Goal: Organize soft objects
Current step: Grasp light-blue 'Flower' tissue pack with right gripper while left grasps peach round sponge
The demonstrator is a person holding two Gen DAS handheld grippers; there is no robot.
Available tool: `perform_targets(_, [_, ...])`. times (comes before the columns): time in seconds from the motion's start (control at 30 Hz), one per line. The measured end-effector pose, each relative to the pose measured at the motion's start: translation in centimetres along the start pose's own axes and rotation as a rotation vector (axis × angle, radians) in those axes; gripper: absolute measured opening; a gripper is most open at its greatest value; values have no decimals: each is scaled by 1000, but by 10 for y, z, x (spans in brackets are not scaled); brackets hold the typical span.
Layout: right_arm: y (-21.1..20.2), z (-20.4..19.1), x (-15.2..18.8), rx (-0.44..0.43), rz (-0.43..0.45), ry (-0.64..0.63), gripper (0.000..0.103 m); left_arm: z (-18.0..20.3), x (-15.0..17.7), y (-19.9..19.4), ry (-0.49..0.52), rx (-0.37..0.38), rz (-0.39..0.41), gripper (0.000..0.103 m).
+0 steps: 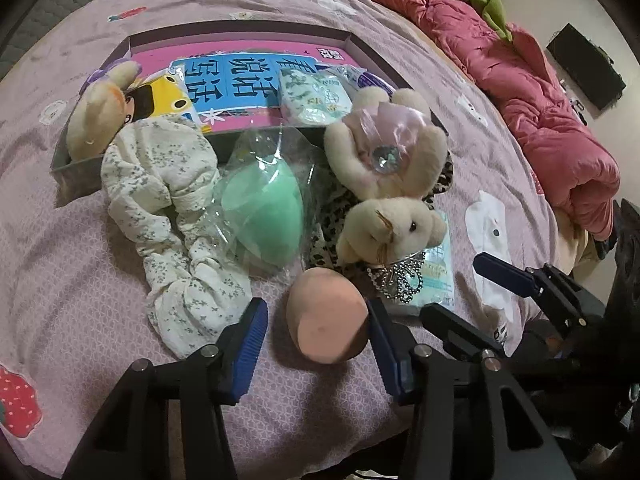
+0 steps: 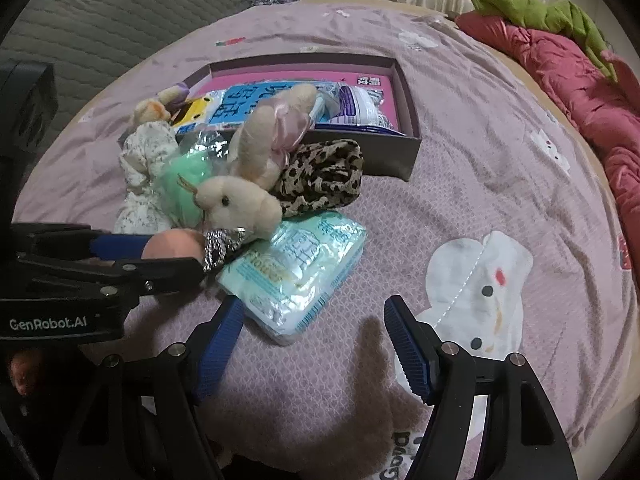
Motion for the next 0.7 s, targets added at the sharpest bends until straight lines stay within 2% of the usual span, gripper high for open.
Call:
perform_targets(0.07, [0, -4, -3, -16, 8, 14, 74, -2, -1, -2, -8, 11, -1, 51])
perform_targets(0.33, [13, -24, -8, 36, -2, 7, 75, -12, -4, -6, -36, 38, 1, 51])
perform_targets(0.47, [21, -21, -13, 68, -5, 82, 77, -14, -5, -6, -47, 46, 3, 50])
perform_targets(0.57, [28, -22, -13, 60, -6, 101, 79, -17, -5, -5, -48, 47, -2, 50])
perform_targets(0.63, [30, -22, -12, 109, -15, 84, 79, -16, -4, -5, -45, 49, -6, 50])
perform_targets(0.7, [29, -13, -9, 107, -18, 113, 79, -13, -4, -4, -42, 49, -4, 51])
Point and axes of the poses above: each gripper's, at about its wrist camera, not at the fingertips, and y roughly the way its jaws point, z to its right, x to its underside, the point moved 4 cm from there along y, roughly the way its jaws point, and after that the axes turned 4 degrees about -y, right-handed, at the moved point
